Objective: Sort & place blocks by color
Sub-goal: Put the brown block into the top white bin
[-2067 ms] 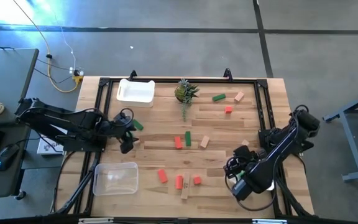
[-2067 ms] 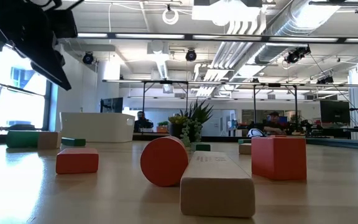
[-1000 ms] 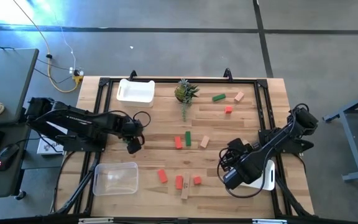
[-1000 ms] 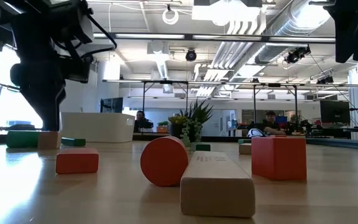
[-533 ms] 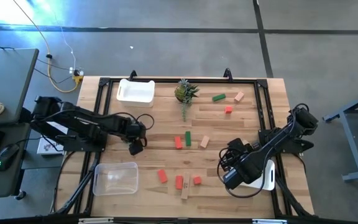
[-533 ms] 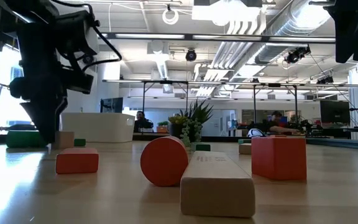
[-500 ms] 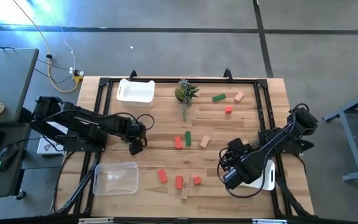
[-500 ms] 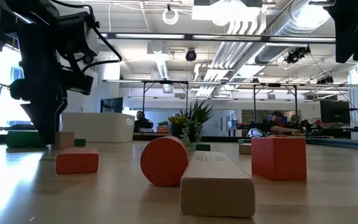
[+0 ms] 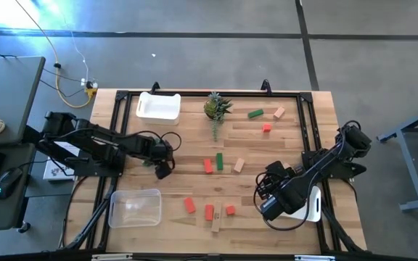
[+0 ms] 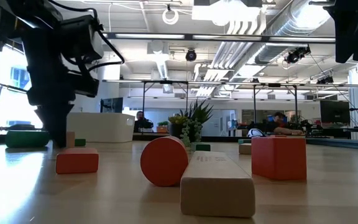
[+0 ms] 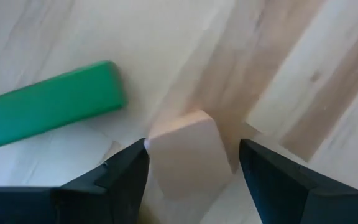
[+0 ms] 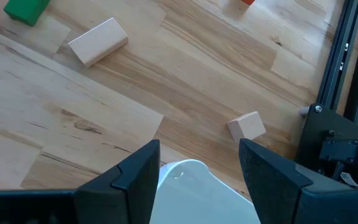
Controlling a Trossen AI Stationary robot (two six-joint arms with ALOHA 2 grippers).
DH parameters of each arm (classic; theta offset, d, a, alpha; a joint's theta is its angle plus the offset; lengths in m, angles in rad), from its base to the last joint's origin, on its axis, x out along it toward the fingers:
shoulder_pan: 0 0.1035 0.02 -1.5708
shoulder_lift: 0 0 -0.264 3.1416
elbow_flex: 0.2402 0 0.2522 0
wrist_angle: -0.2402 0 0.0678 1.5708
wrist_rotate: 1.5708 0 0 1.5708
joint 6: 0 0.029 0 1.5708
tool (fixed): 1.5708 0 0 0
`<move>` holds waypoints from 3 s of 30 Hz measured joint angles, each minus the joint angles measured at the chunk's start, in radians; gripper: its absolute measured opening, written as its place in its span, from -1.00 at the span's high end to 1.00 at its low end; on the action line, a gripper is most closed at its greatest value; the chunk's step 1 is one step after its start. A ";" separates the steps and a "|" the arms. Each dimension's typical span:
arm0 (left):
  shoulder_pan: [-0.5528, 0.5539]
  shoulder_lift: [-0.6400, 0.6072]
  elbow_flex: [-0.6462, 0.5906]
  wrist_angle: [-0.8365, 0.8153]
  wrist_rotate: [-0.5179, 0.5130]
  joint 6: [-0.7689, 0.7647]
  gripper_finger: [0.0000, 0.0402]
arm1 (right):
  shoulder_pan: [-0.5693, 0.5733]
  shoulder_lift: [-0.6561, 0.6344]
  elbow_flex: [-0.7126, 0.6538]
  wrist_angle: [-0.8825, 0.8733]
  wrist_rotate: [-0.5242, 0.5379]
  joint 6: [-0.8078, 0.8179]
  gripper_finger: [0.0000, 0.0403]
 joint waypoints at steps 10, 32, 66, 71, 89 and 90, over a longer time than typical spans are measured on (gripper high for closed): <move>0.055 0.000 0.000 -0.004 -0.042 -0.035 -0.11 | 0.000 0.000 0.000 0.000 0.000 0.002 -0.03; 0.057 -0.007 0.086 -0.011 0.070 0.042 0.49 | 0.000 0.000 0.000 -0.001 0.113 -0.042 -0.03; 0.667 -0.007 0.486 -0.110 -0.084 0.491 0.48 | -0.316 0.000 0.000 -0.004 0.228 -0.719 -0.03; 0.745 0.011 0.487 -0.098 -0.056 0.500 0.47 | -0.391 0.000 0.000 -0.004 0.248 -0.767 -0.03; 0.831 0.185 0.487 -0.125 0.106 0.516 0.43 | -0.632 0.000 0.000 0.077 0.249 -1.001 -0.03; 0.831 0.185 0.487 -0.126 0.104 0.516 0.41 | -0.640 0.000 0.000 0.100 0.232 -1.015 -0.03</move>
